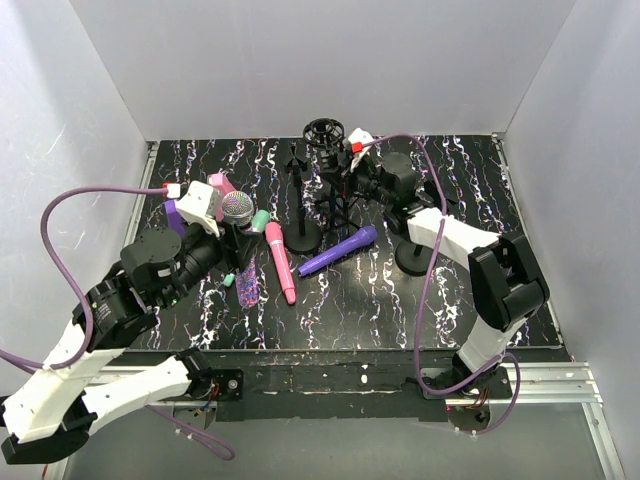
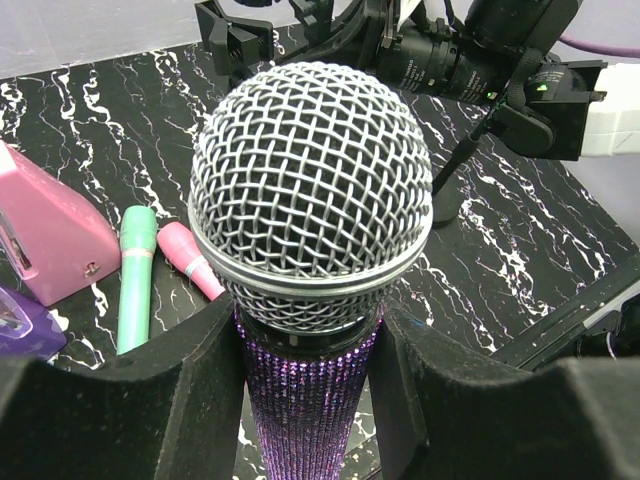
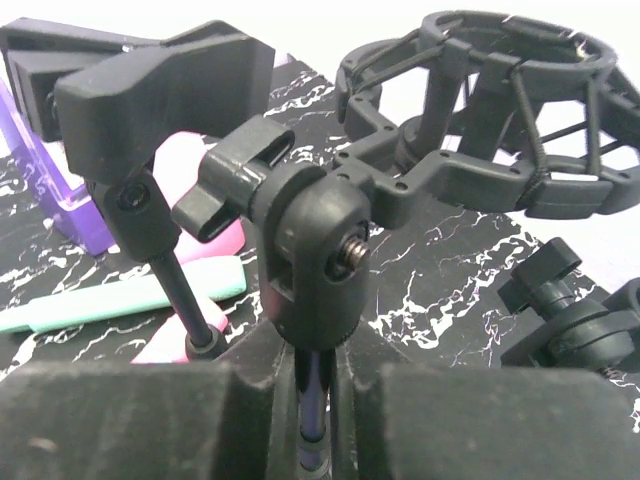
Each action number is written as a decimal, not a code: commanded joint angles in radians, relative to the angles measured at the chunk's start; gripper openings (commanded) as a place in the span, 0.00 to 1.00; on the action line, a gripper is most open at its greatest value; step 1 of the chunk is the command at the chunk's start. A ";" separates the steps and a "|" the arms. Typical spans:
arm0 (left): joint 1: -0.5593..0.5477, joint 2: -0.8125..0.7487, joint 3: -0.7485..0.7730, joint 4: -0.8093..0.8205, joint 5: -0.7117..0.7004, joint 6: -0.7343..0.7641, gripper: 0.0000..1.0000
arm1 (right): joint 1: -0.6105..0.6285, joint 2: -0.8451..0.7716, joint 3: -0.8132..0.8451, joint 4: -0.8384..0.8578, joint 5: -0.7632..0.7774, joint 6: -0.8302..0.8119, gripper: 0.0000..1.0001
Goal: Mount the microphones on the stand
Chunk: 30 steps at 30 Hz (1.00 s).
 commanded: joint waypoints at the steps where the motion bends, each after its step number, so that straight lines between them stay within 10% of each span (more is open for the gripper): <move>1: 0.004 -0.015 0.001 0.044 -0.008 -0.007 0.00 | 0.000 0.000 0.066 0.026 -0.048 0.009 0.04; 18: 0.004 -0.038 0.007 0.054 0.005 -0.015 0.00 | -0.057 0.024 0.586 -0.432 -0.224 0.083 0.01; 30: 0.004 -0.035 0.022 0.087 0.067 -0.011 0.00 | -0.057 -0.208 0.456 -0.627 -0.483 0.055 0.01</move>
